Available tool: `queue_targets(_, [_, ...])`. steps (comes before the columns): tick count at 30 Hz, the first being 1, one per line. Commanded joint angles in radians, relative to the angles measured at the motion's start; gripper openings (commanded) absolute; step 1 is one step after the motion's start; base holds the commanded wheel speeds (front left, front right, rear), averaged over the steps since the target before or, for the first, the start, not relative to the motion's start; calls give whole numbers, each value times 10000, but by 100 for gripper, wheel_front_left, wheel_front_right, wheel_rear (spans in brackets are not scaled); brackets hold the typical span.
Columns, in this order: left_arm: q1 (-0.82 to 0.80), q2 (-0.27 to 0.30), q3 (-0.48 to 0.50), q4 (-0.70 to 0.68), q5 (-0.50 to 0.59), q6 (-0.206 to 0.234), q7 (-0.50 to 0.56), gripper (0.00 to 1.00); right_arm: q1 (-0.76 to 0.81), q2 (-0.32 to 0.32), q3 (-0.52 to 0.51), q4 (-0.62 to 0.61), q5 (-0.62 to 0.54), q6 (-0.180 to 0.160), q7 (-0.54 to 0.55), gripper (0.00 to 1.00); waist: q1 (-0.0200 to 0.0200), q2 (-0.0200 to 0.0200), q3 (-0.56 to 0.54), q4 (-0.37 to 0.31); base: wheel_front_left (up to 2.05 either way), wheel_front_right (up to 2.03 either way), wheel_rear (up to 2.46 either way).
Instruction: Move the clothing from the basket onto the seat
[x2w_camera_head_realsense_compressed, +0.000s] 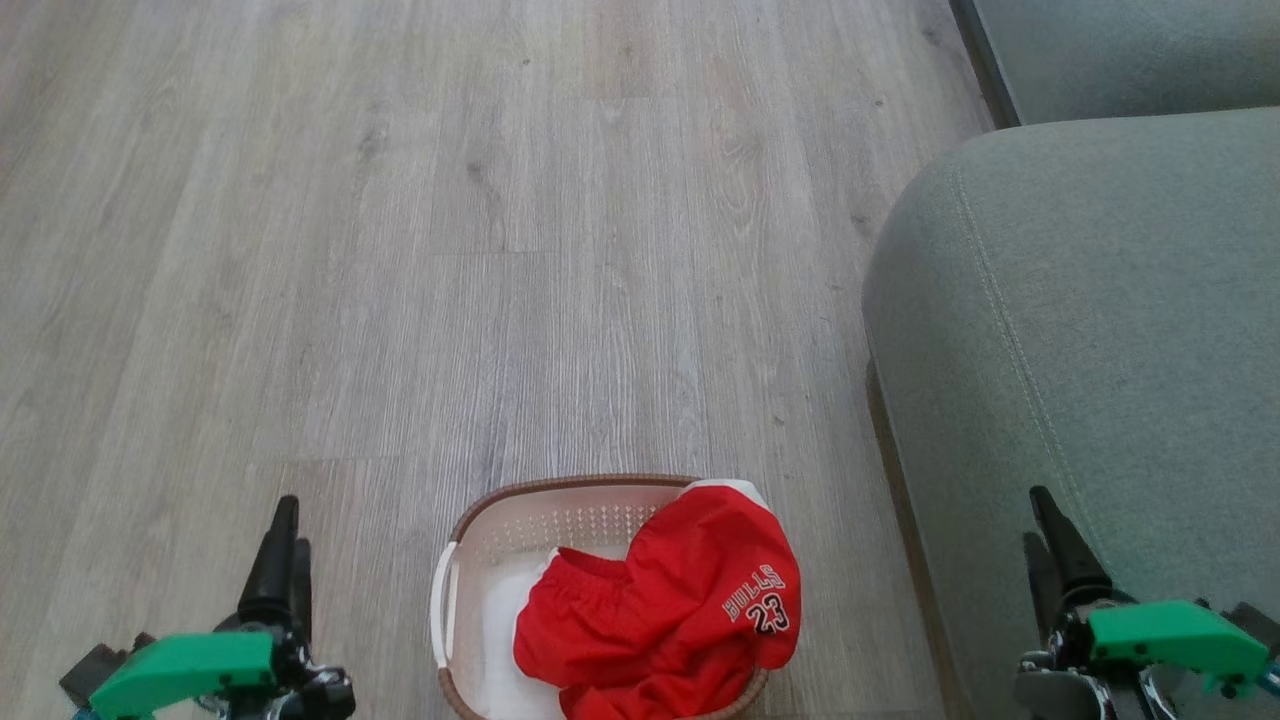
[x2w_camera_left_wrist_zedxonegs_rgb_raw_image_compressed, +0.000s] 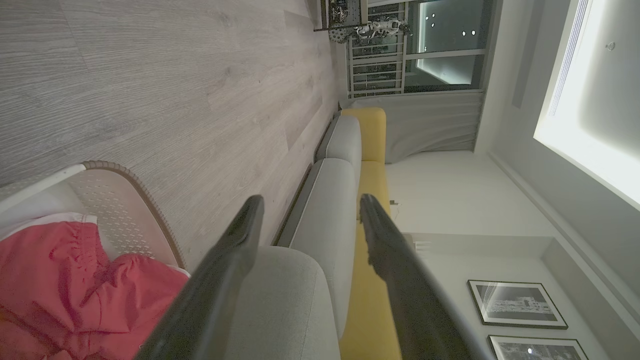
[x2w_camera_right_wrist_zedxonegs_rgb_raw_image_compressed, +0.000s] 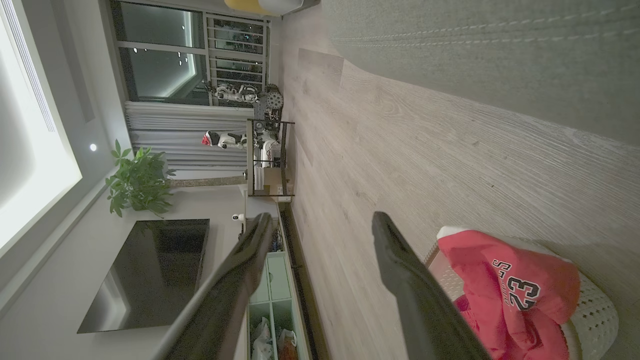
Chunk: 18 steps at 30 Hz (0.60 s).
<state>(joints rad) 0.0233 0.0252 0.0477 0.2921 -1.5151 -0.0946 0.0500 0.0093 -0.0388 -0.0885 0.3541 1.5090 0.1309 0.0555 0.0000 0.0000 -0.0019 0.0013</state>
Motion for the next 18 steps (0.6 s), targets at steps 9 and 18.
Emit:
queue_targets(9, [-286, 107, -77, -891, 1211, 265, -290, 100, -448, -66, 187, -799, -1286, 0, -309, 100, 0, 0, -26, 13, 0, 0, 0])
queue_targets(18, [-232, 122, -457, -1460, 3153, 585, -583, 100, -442, -71, 410, -1326, -2816, -1, -605, 100, 0, 0, -55, 35, 0, 0, 0])
